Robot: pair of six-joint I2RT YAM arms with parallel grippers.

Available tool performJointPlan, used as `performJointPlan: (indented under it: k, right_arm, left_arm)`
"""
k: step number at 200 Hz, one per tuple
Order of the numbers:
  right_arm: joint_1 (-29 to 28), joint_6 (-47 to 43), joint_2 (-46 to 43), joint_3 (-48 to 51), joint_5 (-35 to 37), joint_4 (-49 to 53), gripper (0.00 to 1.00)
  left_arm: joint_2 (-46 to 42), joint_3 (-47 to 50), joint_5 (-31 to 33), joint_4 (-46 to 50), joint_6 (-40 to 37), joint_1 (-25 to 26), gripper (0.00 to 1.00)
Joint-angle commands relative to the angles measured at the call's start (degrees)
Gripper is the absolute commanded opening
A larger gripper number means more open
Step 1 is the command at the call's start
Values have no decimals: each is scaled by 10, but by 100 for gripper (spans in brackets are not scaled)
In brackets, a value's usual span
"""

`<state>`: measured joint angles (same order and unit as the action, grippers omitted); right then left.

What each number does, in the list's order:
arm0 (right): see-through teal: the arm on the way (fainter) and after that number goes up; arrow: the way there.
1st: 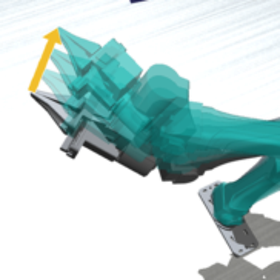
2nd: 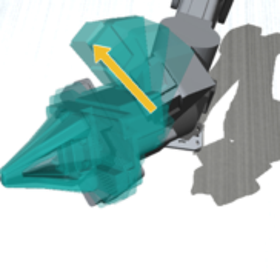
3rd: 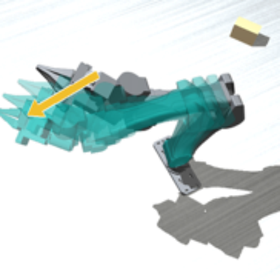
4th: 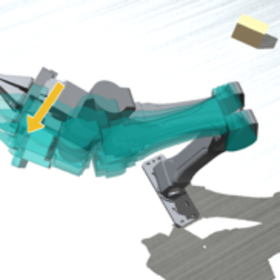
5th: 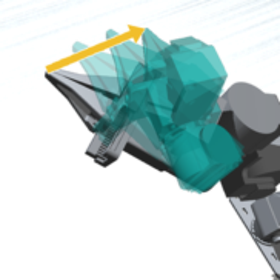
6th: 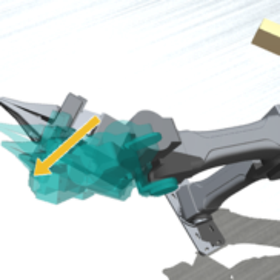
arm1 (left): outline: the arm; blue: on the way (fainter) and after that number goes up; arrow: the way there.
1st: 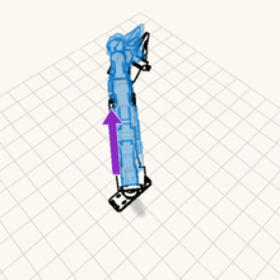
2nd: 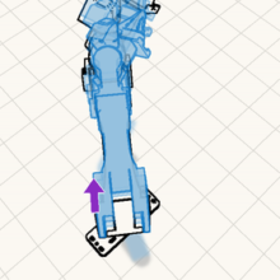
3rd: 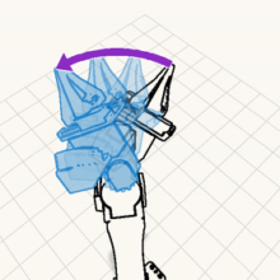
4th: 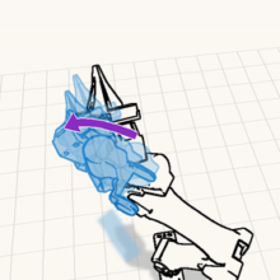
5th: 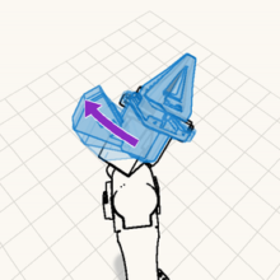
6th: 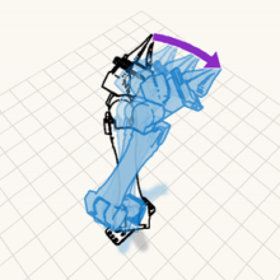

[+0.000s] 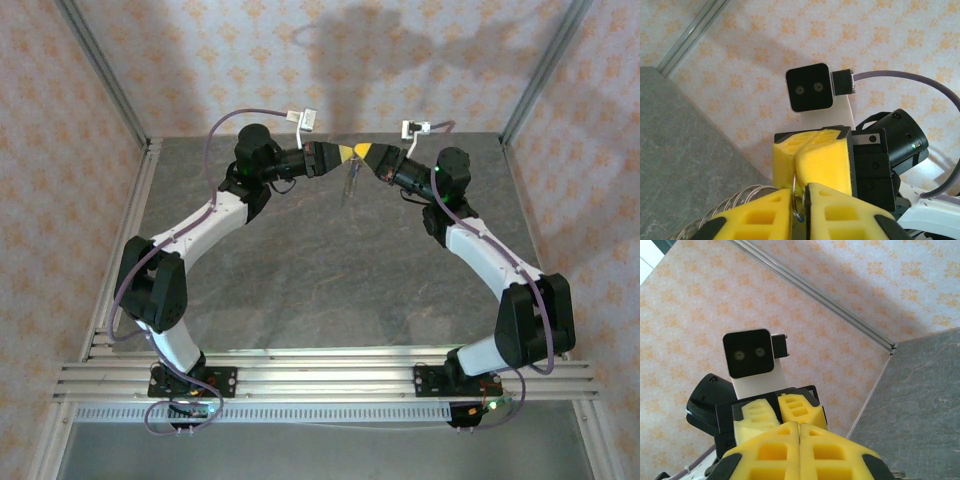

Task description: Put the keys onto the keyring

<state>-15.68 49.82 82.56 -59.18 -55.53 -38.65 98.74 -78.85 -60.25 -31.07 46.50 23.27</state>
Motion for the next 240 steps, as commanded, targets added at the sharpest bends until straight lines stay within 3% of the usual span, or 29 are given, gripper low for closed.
performJointPlan:
  k: [1, 60, 96, 132, 209, 240]
  right_arm:
    - [4, 3, -5, 8, 14, -26, 0]
    - [3, 3, -3, 8, 9, -25, 0]
    - [3, 3, 0, 8, 10, -24, 0]
    - [4, 3, 2, 10, 16, -22, 0]
    - [4, -11, -14, 2, 44, 18, 0]
    - [5, -11, -23, -1, 55, 25, 17]
  left_arm:
    - [-12, -17, -47, -12, -18, 17, 13]
    - [-18, -24, -53, 42, -57, 26, 18]
    - [-9, -32, -45, 44, -61, 30, 13]
    - [-5, -34, -25, 43, -61, 31, 0]
    - [-17, 4, 49, 8, -49, 21, 0]
    - [-23, 14, 57, 2, -48, 17, 0]
